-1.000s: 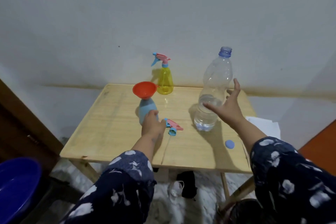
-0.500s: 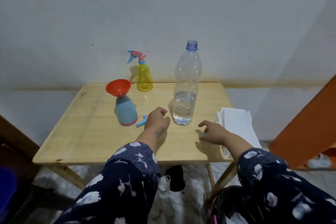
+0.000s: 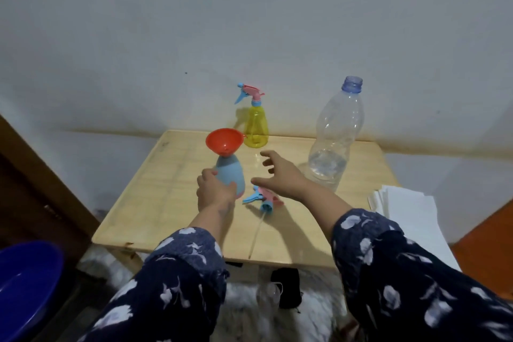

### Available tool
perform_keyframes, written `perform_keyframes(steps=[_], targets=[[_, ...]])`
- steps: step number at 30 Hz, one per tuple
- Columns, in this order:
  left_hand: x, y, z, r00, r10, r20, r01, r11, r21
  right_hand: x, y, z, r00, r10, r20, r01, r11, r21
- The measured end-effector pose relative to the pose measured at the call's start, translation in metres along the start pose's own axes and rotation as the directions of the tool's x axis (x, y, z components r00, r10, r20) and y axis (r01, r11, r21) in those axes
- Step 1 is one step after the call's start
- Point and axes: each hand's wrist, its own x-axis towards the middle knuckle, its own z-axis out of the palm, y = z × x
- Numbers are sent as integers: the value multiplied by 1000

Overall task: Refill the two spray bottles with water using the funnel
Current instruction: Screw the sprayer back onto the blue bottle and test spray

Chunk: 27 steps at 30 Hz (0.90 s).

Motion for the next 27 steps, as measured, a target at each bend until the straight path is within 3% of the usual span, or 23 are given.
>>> perform_keyframes(steps=[4, 12, 17, 21, 23, 27], targets=[[28, -10, -3, 991, 124, 46, -121, 991, -57, 37, -29, 27, 990, -14, -139, 44, 976, 215], [68, -21, 11, 935, 293, 200, -251, 945, -211, 79, -54, 75, 917, 137, -375, 31, 912, 409], [79, -34, 8, 892, 344, 294, -279, 930, -240, 86, -65, 55, 913, 233, -335, -20, 846, 533], [86, -40, 10, 863, 377, 336, -331, 925, -186, 99, -60, 19, 883, 346, -317, -2, 679, 734], [88, -43, 11, 858, 384, 341, -338, 922, -188, 102, -50, 8, 854, 381, -354, -32, 718, 696], [91, -47, 14, 853, 387, 349, -327, 919, -220, 106, -5, 16, 794, 460, -397, -246, 841, 482]])
